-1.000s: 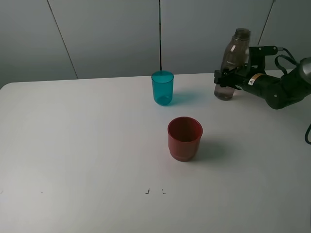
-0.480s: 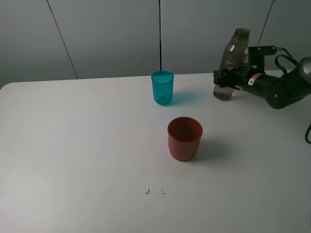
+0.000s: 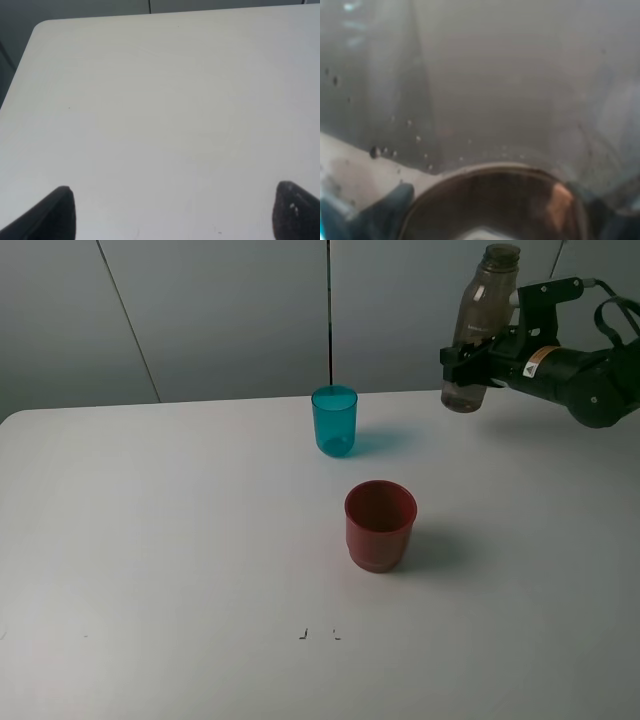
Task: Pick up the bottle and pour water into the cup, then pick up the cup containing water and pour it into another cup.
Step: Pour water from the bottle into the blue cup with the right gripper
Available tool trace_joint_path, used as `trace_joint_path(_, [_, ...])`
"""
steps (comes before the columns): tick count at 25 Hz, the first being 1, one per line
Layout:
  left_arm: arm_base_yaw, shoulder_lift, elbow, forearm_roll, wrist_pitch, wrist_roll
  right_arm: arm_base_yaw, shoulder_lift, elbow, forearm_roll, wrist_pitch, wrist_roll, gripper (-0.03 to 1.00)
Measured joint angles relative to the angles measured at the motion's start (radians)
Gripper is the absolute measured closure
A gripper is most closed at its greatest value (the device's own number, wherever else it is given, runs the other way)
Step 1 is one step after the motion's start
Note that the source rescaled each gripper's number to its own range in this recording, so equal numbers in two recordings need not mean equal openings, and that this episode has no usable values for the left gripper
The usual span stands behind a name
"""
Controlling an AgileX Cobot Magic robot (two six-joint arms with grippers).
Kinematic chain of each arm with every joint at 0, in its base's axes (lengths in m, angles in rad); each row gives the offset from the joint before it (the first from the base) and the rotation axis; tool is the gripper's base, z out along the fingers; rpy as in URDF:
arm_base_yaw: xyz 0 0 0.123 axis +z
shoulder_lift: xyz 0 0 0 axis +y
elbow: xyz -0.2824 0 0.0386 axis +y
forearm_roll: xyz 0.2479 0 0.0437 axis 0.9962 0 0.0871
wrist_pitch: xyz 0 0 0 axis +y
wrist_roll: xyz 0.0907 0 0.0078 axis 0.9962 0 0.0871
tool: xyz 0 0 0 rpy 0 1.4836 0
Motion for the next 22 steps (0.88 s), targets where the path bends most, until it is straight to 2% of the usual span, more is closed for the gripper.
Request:
trace_joint_path(6, [0.0, 0.0, 0.0, 0.0, 0.0, 0.0, 0.063, -0.004, -0.07, -0.033, 0.111, -0.01, 0.96])
trace_joint_path(13, [0.0, 0.0, 0.0, 0.0, 0.0, 0.0, 0.116, -0.004, -0.175, -0.046, 0.177, -0.06, 0.96])
trace_joint_path(22, [0.0, 0.0, 0.0, 0.0, 0.0, 0.0, 0.125, -0.004, -0.188, -0.059, 0.23, -0.259, 0.96])
